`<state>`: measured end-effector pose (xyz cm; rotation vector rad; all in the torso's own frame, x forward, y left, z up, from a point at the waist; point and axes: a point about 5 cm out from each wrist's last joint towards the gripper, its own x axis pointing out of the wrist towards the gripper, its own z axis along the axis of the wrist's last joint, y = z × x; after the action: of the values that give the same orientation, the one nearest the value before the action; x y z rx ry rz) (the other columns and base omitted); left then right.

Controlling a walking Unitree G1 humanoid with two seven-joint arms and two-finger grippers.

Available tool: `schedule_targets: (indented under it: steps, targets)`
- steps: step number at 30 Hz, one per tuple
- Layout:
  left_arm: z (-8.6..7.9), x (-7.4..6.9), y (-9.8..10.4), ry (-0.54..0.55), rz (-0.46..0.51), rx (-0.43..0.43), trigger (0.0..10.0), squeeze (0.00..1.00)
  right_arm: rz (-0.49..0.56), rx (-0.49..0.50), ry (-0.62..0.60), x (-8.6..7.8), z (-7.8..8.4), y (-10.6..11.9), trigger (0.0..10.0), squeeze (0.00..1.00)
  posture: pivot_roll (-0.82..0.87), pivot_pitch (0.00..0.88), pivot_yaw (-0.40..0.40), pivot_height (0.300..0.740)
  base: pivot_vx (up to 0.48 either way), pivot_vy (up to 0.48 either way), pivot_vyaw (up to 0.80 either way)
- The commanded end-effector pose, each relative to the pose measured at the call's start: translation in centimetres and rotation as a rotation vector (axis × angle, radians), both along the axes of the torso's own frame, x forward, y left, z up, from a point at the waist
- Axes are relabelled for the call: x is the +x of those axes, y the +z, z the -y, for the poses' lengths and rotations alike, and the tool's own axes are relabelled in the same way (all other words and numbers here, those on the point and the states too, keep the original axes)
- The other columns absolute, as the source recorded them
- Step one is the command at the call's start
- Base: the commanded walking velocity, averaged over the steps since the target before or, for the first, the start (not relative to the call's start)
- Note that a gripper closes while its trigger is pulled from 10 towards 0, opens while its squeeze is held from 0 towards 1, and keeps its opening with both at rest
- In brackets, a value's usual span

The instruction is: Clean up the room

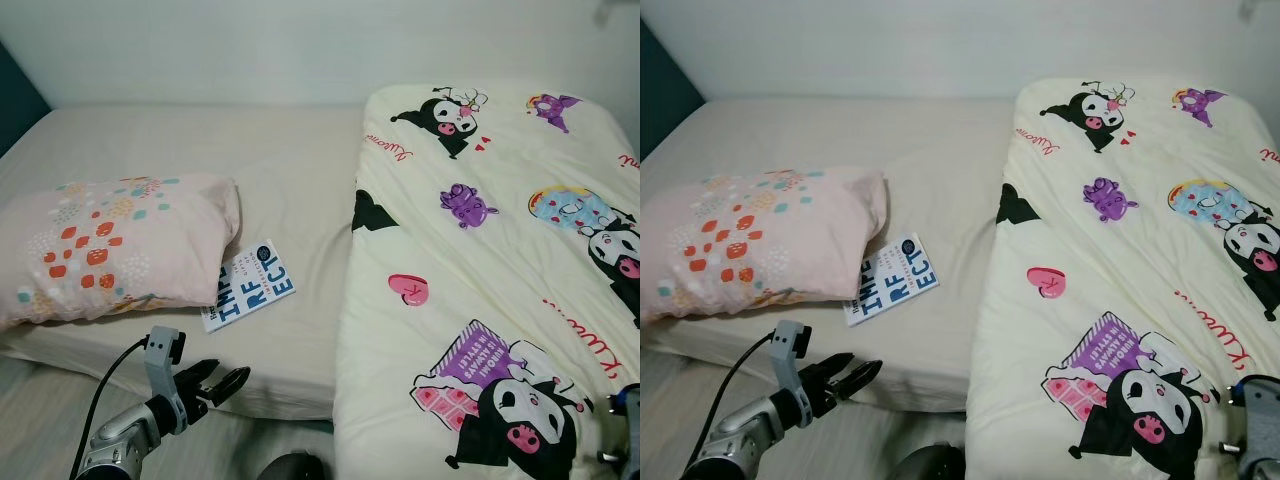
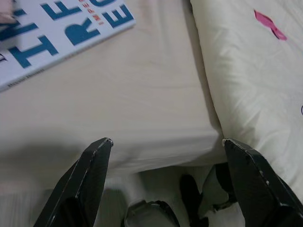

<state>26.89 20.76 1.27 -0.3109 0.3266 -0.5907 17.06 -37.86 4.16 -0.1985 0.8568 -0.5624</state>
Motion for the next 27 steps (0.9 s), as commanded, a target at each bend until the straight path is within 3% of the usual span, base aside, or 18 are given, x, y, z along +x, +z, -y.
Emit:
schedule_targets:
  steps: [1, 3, 4, 5, 9, 11, 14, 15, 16, 17, 18, 21, 27]
  targets:
    - [-0.5, -1.0, -0.9, -0.001, -0.038, 0.02, 10.0, 0.0, -0.045, 0.031, 0.005, -0.6, -0.6, -0.9, 10.0, 1.0, -0.13, 0.236, 0.151, 0.626, 0.0, 0.0, 0.0]
    - [-0.4, -1.1, -0.9, -0.009, -0.04, 0.023, 10.0, 0.0, -0.039, 0.047, -0.003, -0.7, -0.8, -0.8, 10.0, 1.0, -0.13, 0.235, 0.149, 0.626, 0.0, 0.0, 0.0]
    - [-0.3, -1.1, -1.0, -0.014, -0.041, 0.023, 10.0, 0.0, 0.033, 0.049, -0.021, -0.1, -0.5, 0.0, 10.0, 1.0, -0.13, 0.233, 0.148, 0.626, 0.0, 0.0, 0.0]
    - [-0.3, -1.1, -1.0, -0.014, -0.041, 0.023, 10.0, 0.0, 0.033, 0.049, -0.021, -0.1, -0.5, 0.0, 10.0, 1.0, -0.13, 0.233, 0.148, 0.626, 0.0, 0.0, 0.0]
    - [-0.4, -0.8, -0.8, 0.004, -0.035, 0.035, 10.0, 0.0, 0.331, 0.103, -0.047, 2.3, -0.1, 3.6, 10.0, 1.0, -0.14, 0.229, 0.145, 0.626, 0.0, 0.0, 0.0]
    - [-0.5, -0.7, -0.7, 0.015, -0.033, 0.044, 10.0, 0.0, 0.384, 0.129, -0.048, 2.7, -0.2, 4.3, 10.0, 1.0, -0.14, 0.229, 0.145, 0.626, 0.0, 0.0, 0.0]
    - [-3.3, 0.3, -0.4, 0.239, -0.086, 0.156, 10.0, 0.0, 0.651, 0.228, 0.002, 5.2, -0.6, 8.7, 10.0, 1.0, -0.14, 0.213, 0.14, 0.626, 0.0, 0.0, 0.0]
    - [-3.3, 0.3, -0.4, 0.239, -0.086, 0.156, 10.0, 0.0, 0.651, 0.228, 0.002, 5.2, -0.6, 8.7, 10.0, 1.0, -0.14, 0.213, 0.14, 0.626, 0.0, 0.0, 0.0]
    - [-4.3, 0.5, -0.3, 0.332, -0.114, 0.184, 10.0, 0.0, 0.743, 0.247, 0.03, 5.9, -0.8, 10.1, 10.0, 0.0, -0.14, 0.206, 0.139, 0.626, 0.0, 0.0, 0.0]
    - [-4.3, 0.5, -0.3, 0.332, -0.114, 0.184, 10.0, 0.0, 0.743, 0.247, 0.03, 5.9, -0.8, 10.1, 10.0, 0.0, -0.14, 0.206, 0.139, 0.626, 0.0, 0.0, 0.0]
    - [-5.8, 0.5, -0.4, 0.479, -0.178, 0.218, 10.0, 0.0, 0.836, 0.268, 0.05, 6.7, -1.2, 11.4, 10.0, 0.0, -0.14, 0.194, 0.134, 0.635, 0.0, 0.0, 0.0]
    - [-6.2, 0.4, -0.6, 0.544, -0.212, 0.228, 10.0, 0.0, 0.855, 0.278, 0.062, 7.2, -1.6, 11.4, 10.0, 0.0, -0.14, 0.19, 0.132, 0.644, 0.0, 0.0, 0.0]
    - [-5.6, -0.1, -1.5, 0.539, -0.261, 0.24, 10.0, 0.0, 0.822, 0.361, 0.073, 8.4, -4.2, 9.2, 10.0, 0.0, -0.14, 0.175, 0.126, 0.668, -0.4, 0.0, 0.0]
